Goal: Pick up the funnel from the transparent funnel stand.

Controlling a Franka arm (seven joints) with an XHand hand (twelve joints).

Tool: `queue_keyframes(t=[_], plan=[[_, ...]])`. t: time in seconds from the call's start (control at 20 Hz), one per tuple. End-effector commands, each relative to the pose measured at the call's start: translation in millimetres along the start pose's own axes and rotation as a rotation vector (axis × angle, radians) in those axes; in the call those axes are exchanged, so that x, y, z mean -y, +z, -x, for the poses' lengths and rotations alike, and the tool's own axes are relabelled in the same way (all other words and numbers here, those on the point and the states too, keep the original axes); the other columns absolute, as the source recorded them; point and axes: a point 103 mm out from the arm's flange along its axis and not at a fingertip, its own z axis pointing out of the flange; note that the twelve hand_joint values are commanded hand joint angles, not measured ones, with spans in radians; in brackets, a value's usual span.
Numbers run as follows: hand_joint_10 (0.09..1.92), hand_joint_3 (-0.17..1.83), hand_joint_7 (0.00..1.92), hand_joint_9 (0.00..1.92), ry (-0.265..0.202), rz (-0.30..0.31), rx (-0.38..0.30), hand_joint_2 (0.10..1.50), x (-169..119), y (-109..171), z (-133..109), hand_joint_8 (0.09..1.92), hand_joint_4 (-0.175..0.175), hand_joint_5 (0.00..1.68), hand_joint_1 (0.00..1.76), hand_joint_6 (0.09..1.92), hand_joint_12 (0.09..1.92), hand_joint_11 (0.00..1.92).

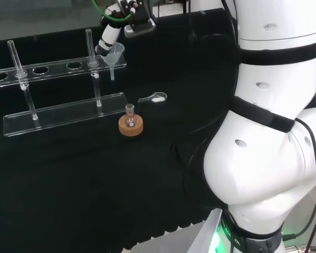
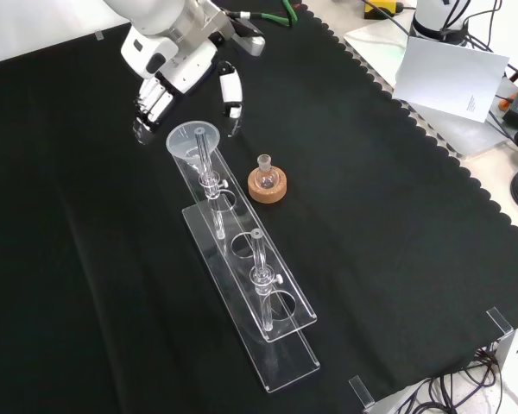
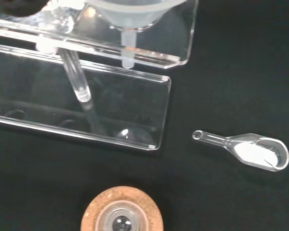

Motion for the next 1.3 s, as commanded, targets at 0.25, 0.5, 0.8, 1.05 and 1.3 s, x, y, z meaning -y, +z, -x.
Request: queue_keyframes(t=[0.25,0.5,0.8,1.05,1.3], plan=[[0.91,0.4,0.0,0.09,-0.008,-0.019,0.017,0.63,-3,5,-11,0.34,0.014,0.1,0.66,0.09,1.5,0.38],[0.92,0.41,0.0,0.09,0.006,-0.044,0.026,0.63,-10,13,-8,0.32,0.015,0.1,0.67,0.09,1.5,0.38],[0.92,0.43,0.0,0.09,0.018,-0.05,0.046,0.64,-16,20,-5,0.32,0.017,0.1,0.71,0.09,1.5,0.38],[0.89,0.5,0.0,0.19,0.024,-0.061,0.063,0.62,-20,28,-5,0.48,0.019,0.13,0.73,0.09,1.5,0.39],[0.79,0.59,0.02,0.38,0.032,-0.05,0.077,0.59,-19,27,-3,0.69,0.013,0.19,0.75,0.09,1.51,0.39]])
